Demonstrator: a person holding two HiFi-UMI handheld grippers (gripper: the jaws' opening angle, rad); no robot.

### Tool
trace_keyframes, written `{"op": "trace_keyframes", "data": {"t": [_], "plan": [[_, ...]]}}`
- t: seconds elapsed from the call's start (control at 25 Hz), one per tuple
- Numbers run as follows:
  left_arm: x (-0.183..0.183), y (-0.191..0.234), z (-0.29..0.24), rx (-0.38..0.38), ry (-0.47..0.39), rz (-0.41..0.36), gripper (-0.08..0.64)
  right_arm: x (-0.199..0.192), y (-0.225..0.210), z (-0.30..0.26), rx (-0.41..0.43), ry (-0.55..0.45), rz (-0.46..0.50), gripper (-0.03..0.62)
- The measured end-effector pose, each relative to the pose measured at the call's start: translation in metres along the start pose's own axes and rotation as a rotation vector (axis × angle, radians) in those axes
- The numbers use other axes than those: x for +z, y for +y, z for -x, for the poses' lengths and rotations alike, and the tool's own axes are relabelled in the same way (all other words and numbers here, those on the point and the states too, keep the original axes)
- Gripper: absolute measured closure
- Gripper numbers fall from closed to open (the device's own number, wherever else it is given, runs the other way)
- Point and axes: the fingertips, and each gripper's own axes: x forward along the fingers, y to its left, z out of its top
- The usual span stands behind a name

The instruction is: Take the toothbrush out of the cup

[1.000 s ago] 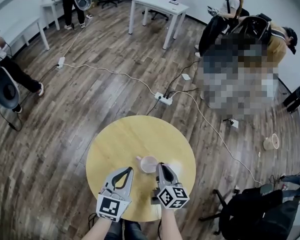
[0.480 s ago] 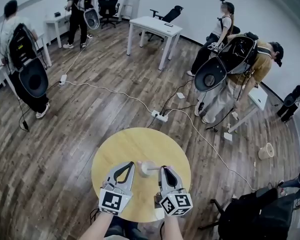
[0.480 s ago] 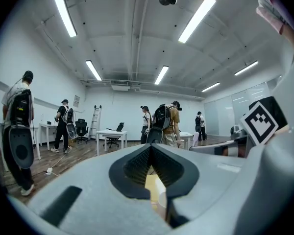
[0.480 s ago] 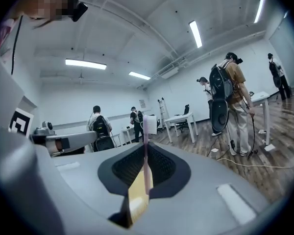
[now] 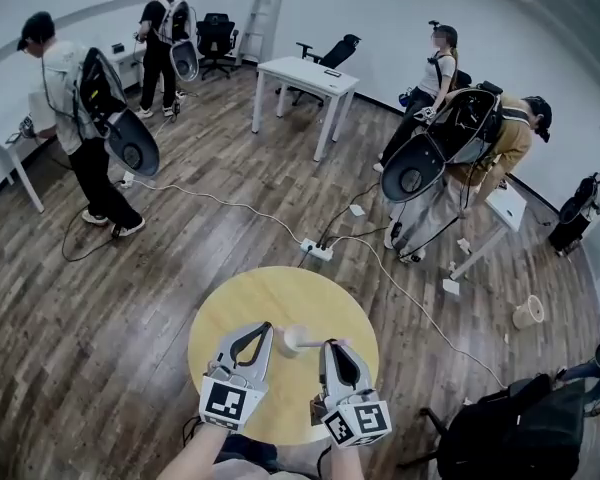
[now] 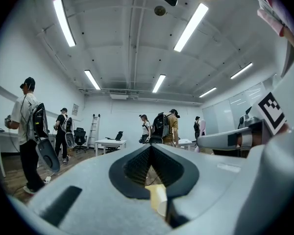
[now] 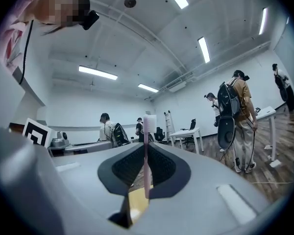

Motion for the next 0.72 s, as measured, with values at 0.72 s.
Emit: {"op": "trace_keyframes", "data": {"t": [0.72], "plan": [[0.015,-0.022,0.006,-0.007,-0.033,0.005,0.563,0.011,-0.007,0.014,-0.006,-0.023,0.025,0.563]]}}
